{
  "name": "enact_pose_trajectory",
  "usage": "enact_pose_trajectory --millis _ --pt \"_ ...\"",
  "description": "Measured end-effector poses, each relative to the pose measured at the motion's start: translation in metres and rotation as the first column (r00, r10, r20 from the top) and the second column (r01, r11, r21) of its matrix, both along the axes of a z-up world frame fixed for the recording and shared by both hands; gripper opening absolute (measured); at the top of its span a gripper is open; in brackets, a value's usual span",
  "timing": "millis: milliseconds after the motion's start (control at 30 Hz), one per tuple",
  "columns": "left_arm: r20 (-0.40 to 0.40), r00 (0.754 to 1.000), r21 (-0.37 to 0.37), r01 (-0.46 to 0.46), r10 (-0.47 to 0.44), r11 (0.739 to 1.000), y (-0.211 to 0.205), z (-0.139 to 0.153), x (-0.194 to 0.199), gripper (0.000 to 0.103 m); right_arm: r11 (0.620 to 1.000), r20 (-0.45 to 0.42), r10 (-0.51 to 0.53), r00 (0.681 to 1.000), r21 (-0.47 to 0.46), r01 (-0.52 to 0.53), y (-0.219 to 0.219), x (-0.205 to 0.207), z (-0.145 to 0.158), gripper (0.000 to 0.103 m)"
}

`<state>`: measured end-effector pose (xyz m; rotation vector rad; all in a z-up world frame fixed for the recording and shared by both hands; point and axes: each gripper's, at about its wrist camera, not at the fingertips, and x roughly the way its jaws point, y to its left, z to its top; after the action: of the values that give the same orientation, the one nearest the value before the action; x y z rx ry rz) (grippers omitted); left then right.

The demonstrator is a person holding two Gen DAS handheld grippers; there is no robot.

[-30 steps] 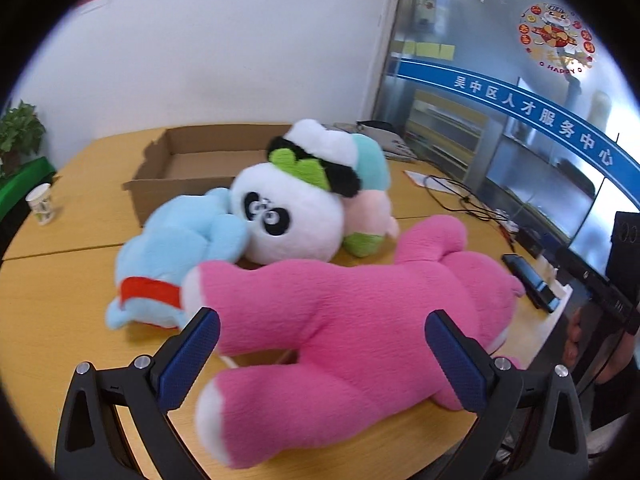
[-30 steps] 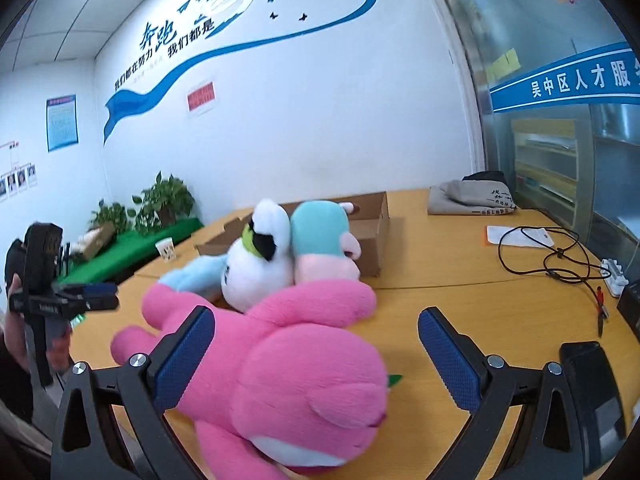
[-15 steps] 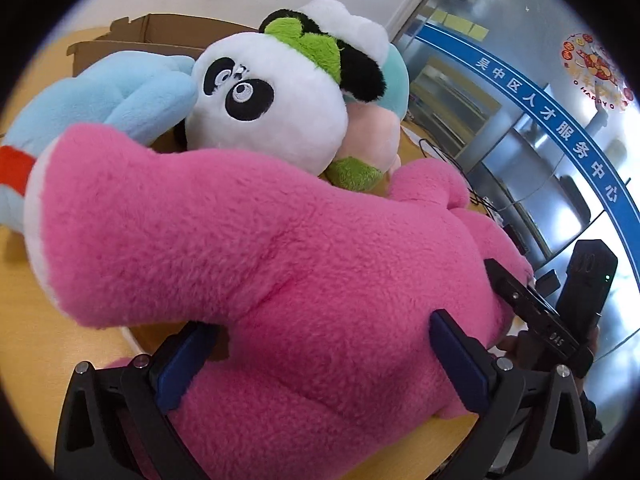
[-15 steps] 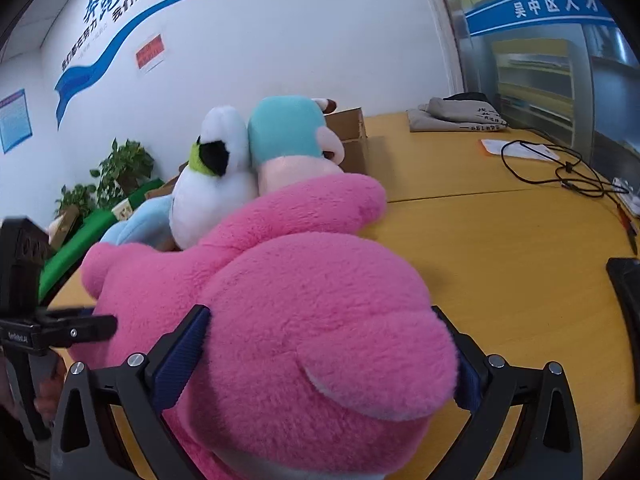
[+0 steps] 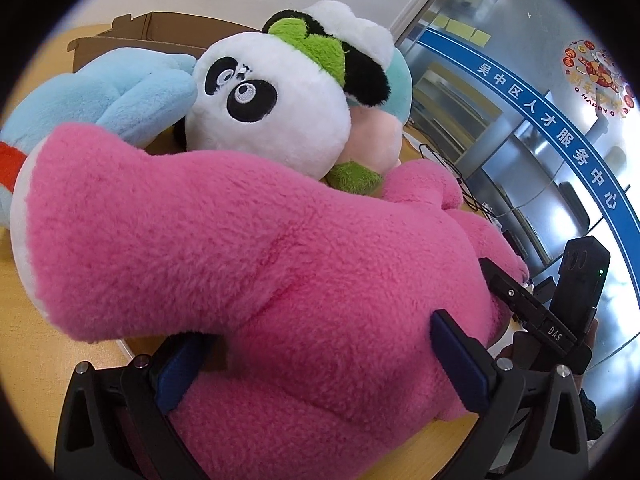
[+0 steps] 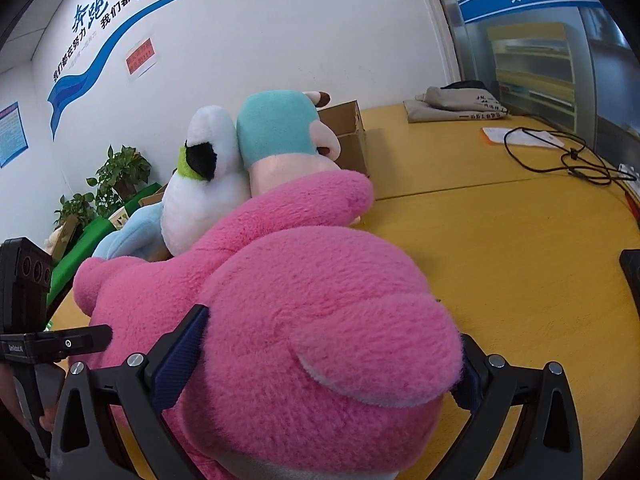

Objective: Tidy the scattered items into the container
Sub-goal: 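Lift the pink bear plush with both grippers above the table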

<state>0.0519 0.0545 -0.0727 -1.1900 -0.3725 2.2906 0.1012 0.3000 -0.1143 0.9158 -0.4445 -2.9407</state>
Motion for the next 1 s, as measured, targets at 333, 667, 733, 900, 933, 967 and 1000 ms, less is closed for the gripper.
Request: enact_pose_trajectory --millis 333,667,733,900,933,967,1000 --pt "0.007 1.0 0.012 0.026 -0.026 1.0 -0.006 0.0 -0.003 0.103 0.999 0.004 0.008 1.0 -0.036 -0.008 0.003 0.003 0.003 0.103" --pt "0.002 1.0 0.013 -0.005 0.005 1.0 -0.012 0.003 0.0 0.103 0.998 0.014 -0.014 1.0 -0.056 0.014 0.001 0.007 0.007 0.103" --pt "-0.002 1.0 0.0 0.005 -0.005 1.0 -0.009 0.002 -0.002 0.103 0.998 0.022 0.001 1.0 -0.058 0.0 0.003 0.002 0.005 0.103" --pt "0.028 0.999 0.002 0.017 -0.018 1.0 -0.01 0.003 -0.006 0.098 0.996 0.056 0.045 0.997 -0.075 -0.041 0.008 -0.003 0.003 0.103" --pt "0.037 0.999 0.013 0.022 -0.022 1.0 -0.011 0.004 -0.007 0.096 0.996 0.059 0.044 0.997 -0.076 -0.04 0.008 -0.003 0.004 0.103" --pt "0.043 0.998 0.025 0.034 -0.035 0.999 -0.011 0.006 -0.007 0.088 0.996 0.063 0.043 0.997 -0.076 -0.038 0.008 -0.003 0.004 0.103" --pt "0.046 0.998 0.029 0.039 -0.04 0.999 -0.012 0.007 -0.008 0.084 0.996 0.068 0.041 0.997 -0.077 -0.036 0.008 -0.004 0.004 0.103"
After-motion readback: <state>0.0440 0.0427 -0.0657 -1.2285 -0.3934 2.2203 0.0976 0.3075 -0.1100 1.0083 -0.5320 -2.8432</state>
